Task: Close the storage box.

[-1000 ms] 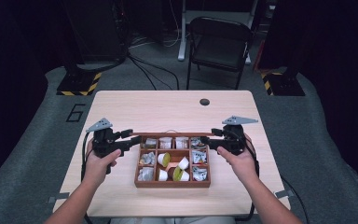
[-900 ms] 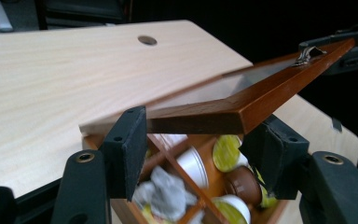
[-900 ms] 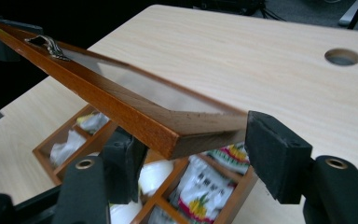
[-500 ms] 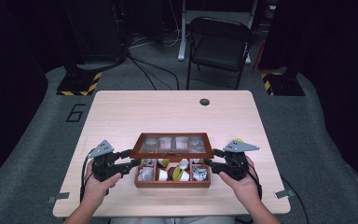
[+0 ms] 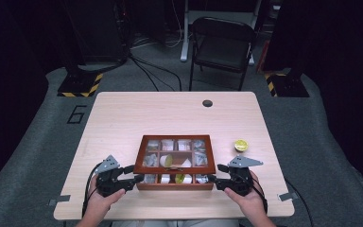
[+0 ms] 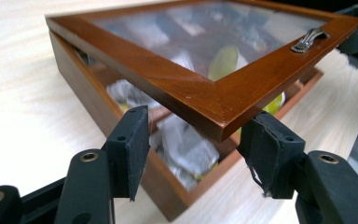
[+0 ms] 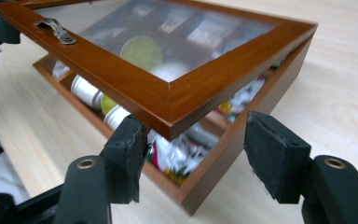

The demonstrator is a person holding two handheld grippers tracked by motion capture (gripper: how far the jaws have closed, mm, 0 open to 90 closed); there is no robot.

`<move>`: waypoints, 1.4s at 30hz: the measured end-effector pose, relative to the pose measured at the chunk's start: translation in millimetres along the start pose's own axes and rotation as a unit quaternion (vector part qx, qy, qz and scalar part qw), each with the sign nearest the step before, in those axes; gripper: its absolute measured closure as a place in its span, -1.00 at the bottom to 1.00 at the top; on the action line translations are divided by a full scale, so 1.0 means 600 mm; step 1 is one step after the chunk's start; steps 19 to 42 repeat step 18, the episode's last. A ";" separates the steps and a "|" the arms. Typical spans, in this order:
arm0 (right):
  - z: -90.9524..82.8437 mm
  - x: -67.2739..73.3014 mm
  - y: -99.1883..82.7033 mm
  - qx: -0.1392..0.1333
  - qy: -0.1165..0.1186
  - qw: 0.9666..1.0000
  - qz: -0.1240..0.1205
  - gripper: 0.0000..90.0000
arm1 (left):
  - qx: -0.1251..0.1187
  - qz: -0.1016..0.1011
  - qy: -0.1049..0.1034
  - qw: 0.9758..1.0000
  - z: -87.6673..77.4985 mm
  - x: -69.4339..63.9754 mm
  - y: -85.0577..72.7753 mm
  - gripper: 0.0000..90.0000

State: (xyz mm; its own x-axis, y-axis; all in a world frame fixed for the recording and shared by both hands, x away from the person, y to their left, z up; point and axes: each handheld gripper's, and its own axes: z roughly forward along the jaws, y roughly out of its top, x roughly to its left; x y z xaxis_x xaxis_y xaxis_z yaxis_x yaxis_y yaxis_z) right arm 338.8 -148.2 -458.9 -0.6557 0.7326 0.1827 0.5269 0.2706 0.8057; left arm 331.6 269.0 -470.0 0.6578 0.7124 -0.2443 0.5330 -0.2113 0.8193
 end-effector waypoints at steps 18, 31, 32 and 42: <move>0.010 0.004 -0.028 0.061 0.000 0.998 -0.002 -0.28 | 0.049 -0.032 0.000 0.998 -0.002 0.005 -0.036 -0.12; 0.010 0.004 -0.028 0.061 0.000 0.998 -0.002 -0.28 | 0.049 -0.032 0.000 0.998 -0.002 0.005 -0.036 -0.12; 0.010 0.004 -0.028 0.061 0.000 0.998 -0.002 -0.28 | 0.049 -0.032 0.000 0.998 -0.002 0.005 -0.036 -0.12; 0.010 0.004 -0.028 0.061 0.000 0.998 -0.002 -0.28 | 0.049 -0.032 0.000 0.998 -0.002 0.005 -0.036 -0.12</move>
